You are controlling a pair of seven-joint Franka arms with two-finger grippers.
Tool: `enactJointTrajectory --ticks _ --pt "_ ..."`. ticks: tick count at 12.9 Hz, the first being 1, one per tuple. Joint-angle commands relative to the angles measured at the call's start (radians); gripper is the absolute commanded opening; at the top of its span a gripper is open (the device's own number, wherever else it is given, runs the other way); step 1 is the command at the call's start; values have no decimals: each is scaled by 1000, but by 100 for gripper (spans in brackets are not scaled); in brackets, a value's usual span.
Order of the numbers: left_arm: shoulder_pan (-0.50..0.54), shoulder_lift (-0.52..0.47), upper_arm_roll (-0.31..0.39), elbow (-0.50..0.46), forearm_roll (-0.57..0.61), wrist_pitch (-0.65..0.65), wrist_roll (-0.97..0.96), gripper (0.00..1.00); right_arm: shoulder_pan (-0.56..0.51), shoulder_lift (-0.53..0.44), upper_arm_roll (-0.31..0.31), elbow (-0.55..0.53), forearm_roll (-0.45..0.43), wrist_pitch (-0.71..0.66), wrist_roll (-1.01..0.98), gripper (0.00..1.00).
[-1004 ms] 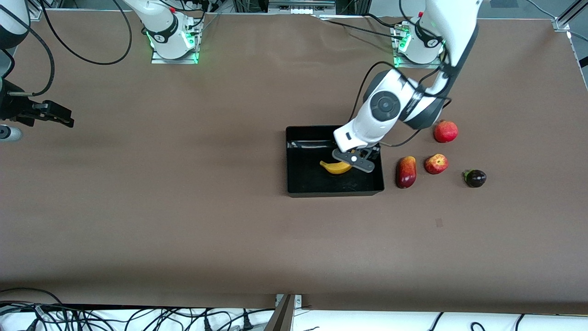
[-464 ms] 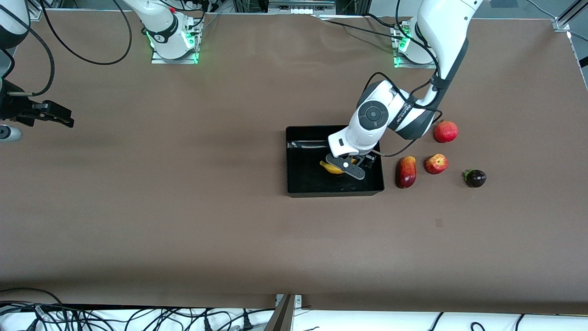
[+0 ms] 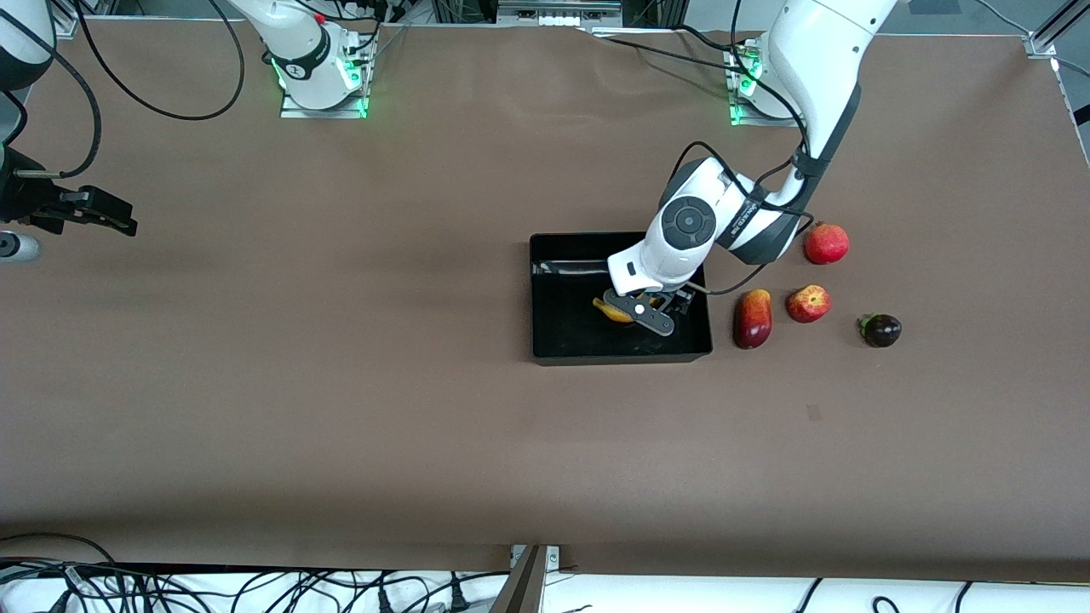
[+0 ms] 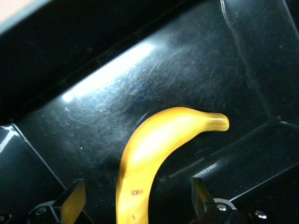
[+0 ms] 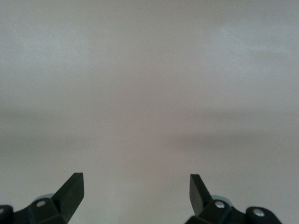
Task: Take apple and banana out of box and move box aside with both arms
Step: 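Lower the left gripper and close it on the banana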
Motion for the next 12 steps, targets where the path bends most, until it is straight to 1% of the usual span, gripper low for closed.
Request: enactJointTrajectory --ticks 1,4,6,8,9,10,11,12 --pt "-14 24 12 12 5 2 -1 100 0 -3 2 12 3 -14 5 100" --pt "-26 51 12 5 3 24 -12 100 0 -3 2 12 3 -12 5 100" --pt "-37 70 10 -24 3 68 -79 100 0 -3 2 12 3 -12 5 100" --pt "-49 73 10 -27 3 70 -107 100 0 -3 2 12 3 -12 5 100" --pt "-49 74 9 -28 3 70 -110 91 0 -3 2 12 3 -12 5 100" --pt "-51 74 9 -30 3 68 -107 57 0 -3 2 12 3 -12 5 100" --pt "-54 74 9 -31 5 67 -97 16 0 -3 2 12 3 -12 5 100" --pt "-54 74 9 -31 5 64 -96 0 0 -3 2 12 3 -12 5 100"
